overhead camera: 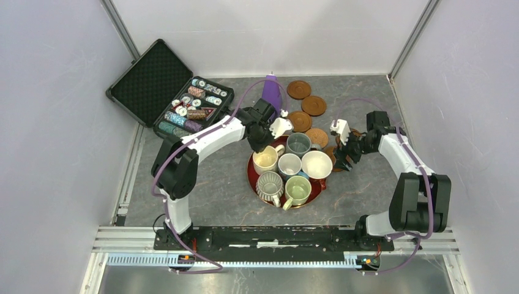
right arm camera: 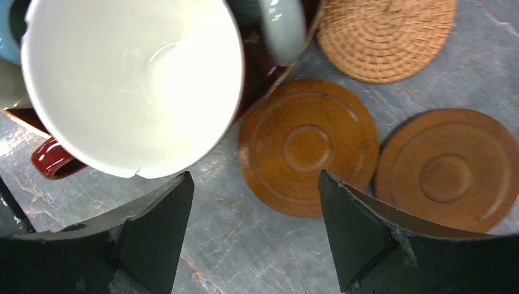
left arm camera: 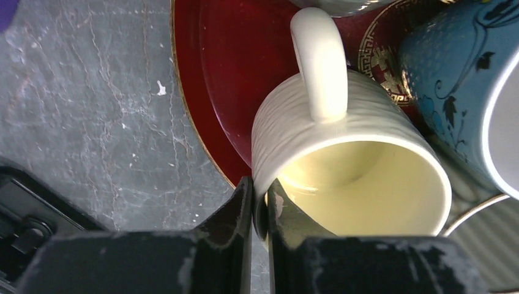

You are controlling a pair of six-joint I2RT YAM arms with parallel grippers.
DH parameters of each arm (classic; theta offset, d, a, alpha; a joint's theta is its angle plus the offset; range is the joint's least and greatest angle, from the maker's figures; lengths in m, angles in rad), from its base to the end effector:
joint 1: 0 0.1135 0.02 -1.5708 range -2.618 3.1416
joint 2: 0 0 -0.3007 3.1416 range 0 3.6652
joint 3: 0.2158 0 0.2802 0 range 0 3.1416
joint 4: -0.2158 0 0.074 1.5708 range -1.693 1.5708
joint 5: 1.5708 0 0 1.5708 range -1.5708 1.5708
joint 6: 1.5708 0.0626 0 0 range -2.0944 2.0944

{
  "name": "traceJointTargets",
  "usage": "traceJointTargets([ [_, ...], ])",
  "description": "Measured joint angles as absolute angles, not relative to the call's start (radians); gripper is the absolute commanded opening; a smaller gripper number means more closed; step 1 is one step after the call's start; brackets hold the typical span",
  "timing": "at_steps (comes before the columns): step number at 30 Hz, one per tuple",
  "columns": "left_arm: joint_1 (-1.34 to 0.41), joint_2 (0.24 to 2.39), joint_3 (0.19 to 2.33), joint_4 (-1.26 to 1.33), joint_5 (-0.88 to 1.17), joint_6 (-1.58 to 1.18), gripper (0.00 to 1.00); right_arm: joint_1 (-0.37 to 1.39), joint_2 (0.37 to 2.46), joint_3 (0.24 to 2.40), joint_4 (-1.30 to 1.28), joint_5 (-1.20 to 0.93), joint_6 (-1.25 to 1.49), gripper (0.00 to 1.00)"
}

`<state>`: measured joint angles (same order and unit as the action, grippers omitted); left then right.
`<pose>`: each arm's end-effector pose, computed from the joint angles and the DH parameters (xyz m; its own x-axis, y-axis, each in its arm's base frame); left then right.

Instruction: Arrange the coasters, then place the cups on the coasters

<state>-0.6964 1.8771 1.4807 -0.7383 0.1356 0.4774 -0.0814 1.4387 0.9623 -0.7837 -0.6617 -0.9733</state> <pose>0.3350 -0.2912 0.2266 -0.3054 0.8488 -0.4315 0.9229 0.3754 0.0852 0.2910 0.0148 0.2219 -0.4321 -0.6192 -0.6557 -0.8538 0.5150 0.0764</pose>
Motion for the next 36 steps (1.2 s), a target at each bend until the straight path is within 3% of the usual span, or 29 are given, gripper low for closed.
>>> traceJointTargets([
  [2,-0.696,1.887,1.492,-0.752,0.124,0.439,0.46,-0.081,1.415,0.917,-0.778,-0.682,-1.025,0.79],
  [7,-0.682,1.892,1.515,-0.800,0.135,0.372,0.85,-0.081,1.386,0.839,-0.767,-0.727,-1.152,0.80],
  [10,-0.666,1.892,1.528,-0.815,0.158,0.346,0.99,-0.081,1.385,0.785,-0.751,-0.743,-1.223,0.80],
  [21,-0.532,1.861,1.571,-0.836,0.270,0.296,1.00,-0.081,1.436,0.754,-0.760,-0.838,-1.458,0.77],
  [36,-0.448,1.795,1.626,-0.836,0.290,0.275,1.00,-0.092,1.620,0.814,-0.791,-0.933,-1.490,0.73],
])
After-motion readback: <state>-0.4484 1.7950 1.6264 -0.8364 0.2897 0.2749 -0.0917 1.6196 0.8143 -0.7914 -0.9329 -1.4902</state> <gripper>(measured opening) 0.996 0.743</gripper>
